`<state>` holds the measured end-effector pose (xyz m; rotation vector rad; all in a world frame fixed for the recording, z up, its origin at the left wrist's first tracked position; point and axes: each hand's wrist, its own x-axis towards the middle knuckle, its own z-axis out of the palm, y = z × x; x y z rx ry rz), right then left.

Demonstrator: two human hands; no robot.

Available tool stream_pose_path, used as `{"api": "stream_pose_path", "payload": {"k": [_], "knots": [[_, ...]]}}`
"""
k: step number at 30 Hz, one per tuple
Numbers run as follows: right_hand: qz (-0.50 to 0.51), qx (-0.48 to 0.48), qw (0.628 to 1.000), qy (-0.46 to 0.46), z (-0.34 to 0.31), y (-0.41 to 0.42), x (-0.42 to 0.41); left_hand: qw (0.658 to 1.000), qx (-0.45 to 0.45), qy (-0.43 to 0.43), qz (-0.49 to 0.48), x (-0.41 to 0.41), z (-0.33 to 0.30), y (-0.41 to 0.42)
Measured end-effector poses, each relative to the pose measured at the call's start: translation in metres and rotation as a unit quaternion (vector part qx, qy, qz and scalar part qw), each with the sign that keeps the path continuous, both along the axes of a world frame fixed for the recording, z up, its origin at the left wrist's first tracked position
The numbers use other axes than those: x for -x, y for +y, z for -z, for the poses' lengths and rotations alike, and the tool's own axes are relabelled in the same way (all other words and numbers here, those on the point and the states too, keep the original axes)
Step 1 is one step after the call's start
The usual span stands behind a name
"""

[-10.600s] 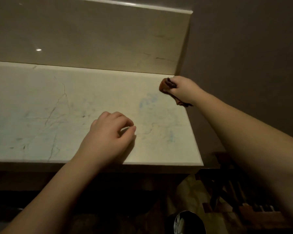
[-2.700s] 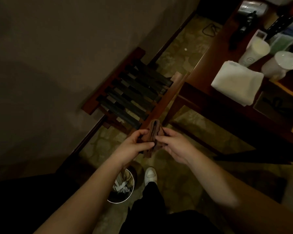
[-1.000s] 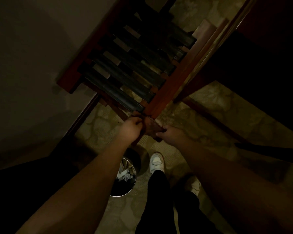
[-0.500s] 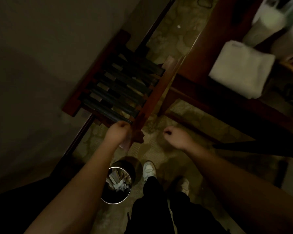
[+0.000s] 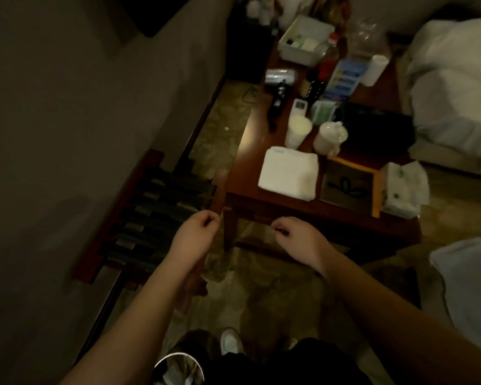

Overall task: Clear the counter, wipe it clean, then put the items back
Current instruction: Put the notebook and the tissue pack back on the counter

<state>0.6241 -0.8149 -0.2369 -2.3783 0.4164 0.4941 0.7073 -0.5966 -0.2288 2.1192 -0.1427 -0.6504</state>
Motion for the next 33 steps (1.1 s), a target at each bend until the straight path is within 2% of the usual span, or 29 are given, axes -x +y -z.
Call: {"api": "stream_pose_path", "payload": {"k": [5, 14, 18, 20, 25, 28, 31, 33], "knots": [[0.069, -0.007, 0.996, -0.056, -0.019, -0.034, 0.032, 0.999, 0.003, -0.016, 0.040, 0.001, -0.015, -0.043], [0.185, 0.017, 0.981, -0.063, -0.014, -0.137, 0.078, 0.985, -0.037, -0.041, 0.163, 0.016, -0.018, -0.153], [0.245, -0.018, 0.967, -0.073, -0.005, -0.194, 0.096, 0.983, -0.037, -0.024, 0.180, 0.025, -0.012, -0.211], [0.293, -0.030, 0.952, -0.087, 0.001, -0.221, 0.101, 0.981, -0.040, -0.010, 0.191, 0.030, -0.007, -0.238], [0.454, -0.074, 0.876, -0.146, 0.020, -0.280, 0.111, 0.980, -0.080, -0.001, 0.181, 0.028, 0.021, -0.302], [0.525, -0.110, 0.835, -0.121, 0.037, -0.310, 0.109, 0.979, -0.126, -0.019, 0.160, 0.023, 0.045, -0.337], [0.544, -0.132, 0.826, -0.065, 0.050, -0.333, 0.099, 0.972, -0.195, -0.050, 0.119, 0.022, 0.065, -0.366], [0.530, -0.138, 0.836, -0.031, 0.058, -0.344, 0.093, 0.966, -0.245, -0.040, 0.075, 0.023, 0.072, -0.381]]}}
